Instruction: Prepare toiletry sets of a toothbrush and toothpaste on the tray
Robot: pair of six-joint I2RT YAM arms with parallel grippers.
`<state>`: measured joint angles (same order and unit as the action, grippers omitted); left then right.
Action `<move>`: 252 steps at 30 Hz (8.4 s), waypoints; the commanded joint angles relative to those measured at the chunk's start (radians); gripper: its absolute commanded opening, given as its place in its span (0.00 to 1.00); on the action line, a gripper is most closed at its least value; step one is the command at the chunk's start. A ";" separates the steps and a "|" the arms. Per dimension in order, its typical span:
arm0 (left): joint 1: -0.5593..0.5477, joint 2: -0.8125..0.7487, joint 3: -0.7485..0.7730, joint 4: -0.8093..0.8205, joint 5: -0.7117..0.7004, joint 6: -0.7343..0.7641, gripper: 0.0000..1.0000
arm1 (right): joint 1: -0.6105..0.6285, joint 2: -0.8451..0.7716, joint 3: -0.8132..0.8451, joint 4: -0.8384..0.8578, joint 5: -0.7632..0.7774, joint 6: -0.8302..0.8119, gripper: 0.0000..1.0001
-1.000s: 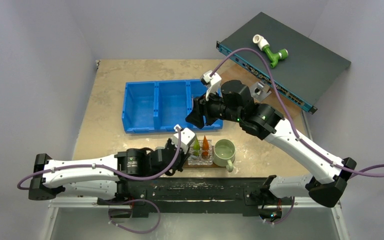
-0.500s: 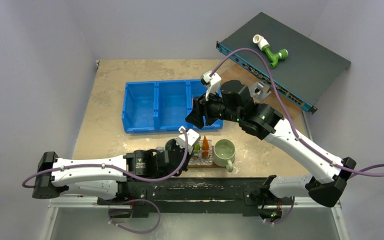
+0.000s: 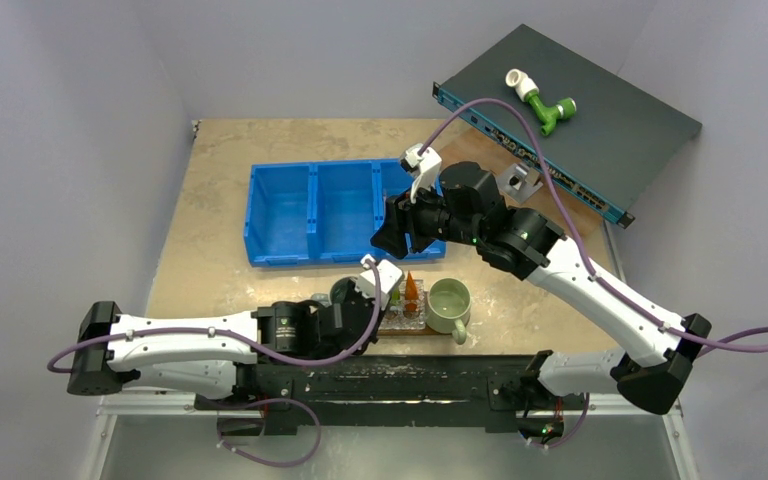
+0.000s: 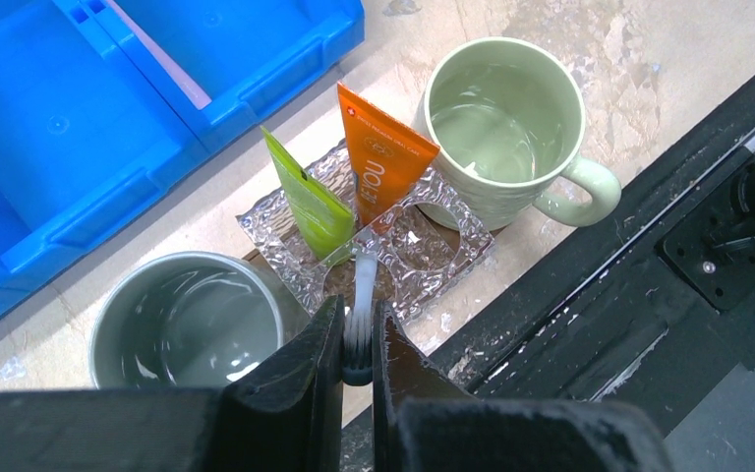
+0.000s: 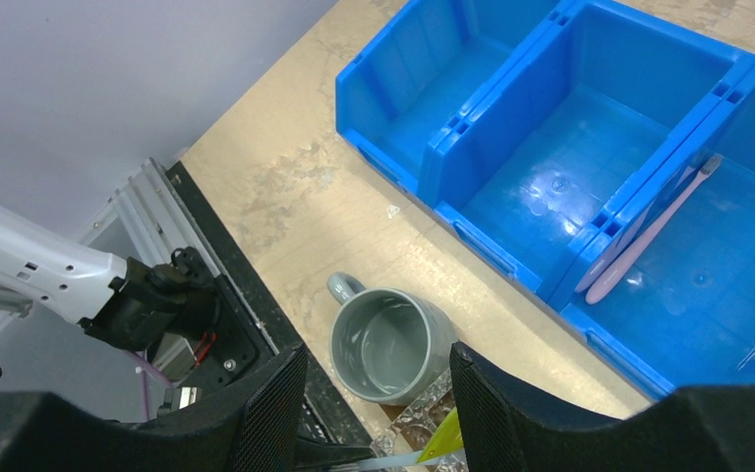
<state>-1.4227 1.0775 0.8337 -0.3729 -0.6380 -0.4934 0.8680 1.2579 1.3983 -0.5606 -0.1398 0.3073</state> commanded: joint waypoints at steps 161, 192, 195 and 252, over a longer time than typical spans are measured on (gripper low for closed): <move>0.618 -0.181 0.215 -0.395 0.416 0.059 0.95 | -0.313 0.771 0.326 0.032 0.137 0.017 0.42; 0.619 -0.201 0.206 -0.406 0.425 0.055 0.95 | -0.294 0.920 0.316 0.022 0.161 -0.125 0.50; 0.618 -0.204 0.205 -0.408 0.424 0.055 0.95 | -0.289 0.926 0.314 0.018 0.171 -0.131 0.50; 0.618 -0.237 0.242 -0.419 0.435 0.044 0.95 | -0.194 0.658 0.233 0.048 0.453 -0.051 0.00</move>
<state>-0.8116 0.8394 1.0229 -0.8097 -0.2119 -0.4522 0.6678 2.0018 1.6352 -0.5514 0.2756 0.2321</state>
